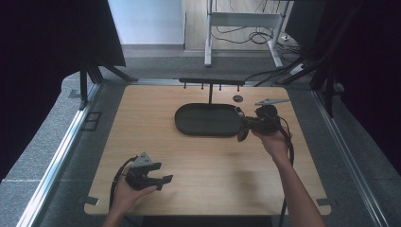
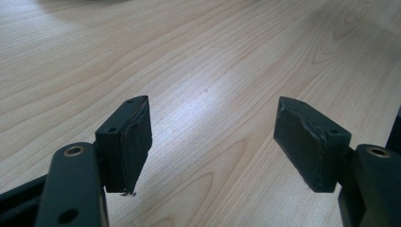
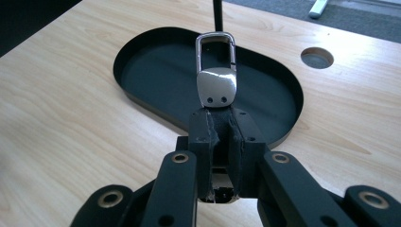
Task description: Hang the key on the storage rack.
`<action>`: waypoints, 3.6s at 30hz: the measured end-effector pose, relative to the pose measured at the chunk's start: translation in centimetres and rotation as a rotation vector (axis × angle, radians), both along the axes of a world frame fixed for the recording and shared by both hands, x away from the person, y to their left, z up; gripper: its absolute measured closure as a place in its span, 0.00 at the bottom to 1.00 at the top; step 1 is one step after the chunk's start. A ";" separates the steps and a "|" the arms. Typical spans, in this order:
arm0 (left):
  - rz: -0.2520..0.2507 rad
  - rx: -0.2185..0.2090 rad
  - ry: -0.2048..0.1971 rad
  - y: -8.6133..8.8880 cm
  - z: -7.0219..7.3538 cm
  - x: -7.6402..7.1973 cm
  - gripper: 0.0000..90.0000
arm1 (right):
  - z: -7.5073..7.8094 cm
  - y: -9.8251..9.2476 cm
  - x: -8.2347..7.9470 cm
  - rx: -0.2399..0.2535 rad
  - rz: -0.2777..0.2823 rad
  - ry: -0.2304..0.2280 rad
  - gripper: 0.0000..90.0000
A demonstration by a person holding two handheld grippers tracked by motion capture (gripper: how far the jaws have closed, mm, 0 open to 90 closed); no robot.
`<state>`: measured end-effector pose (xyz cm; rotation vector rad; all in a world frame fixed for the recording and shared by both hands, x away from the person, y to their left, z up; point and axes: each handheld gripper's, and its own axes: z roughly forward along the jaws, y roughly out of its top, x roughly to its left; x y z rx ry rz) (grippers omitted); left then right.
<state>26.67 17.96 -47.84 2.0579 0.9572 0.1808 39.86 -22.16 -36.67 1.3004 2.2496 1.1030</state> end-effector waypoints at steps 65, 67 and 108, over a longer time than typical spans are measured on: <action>-0.016 0.000 0.023 -0.2 -0.6 0.2 0.32 | -0.3 1.5 6.9 0.023 -0.156 -0.088 0.89; -0.016 -0.002 0.020 -0.2 -0.5 0.2 0.32 | -0.7 1.4 7.3 0.025 -0.170 -0.085 0.89; -0.009 0.001 0.017 0.0 -0.4 0.2 0.32 | -2.9 0.6 6.4 0.043 -0.155 -0.132 0.58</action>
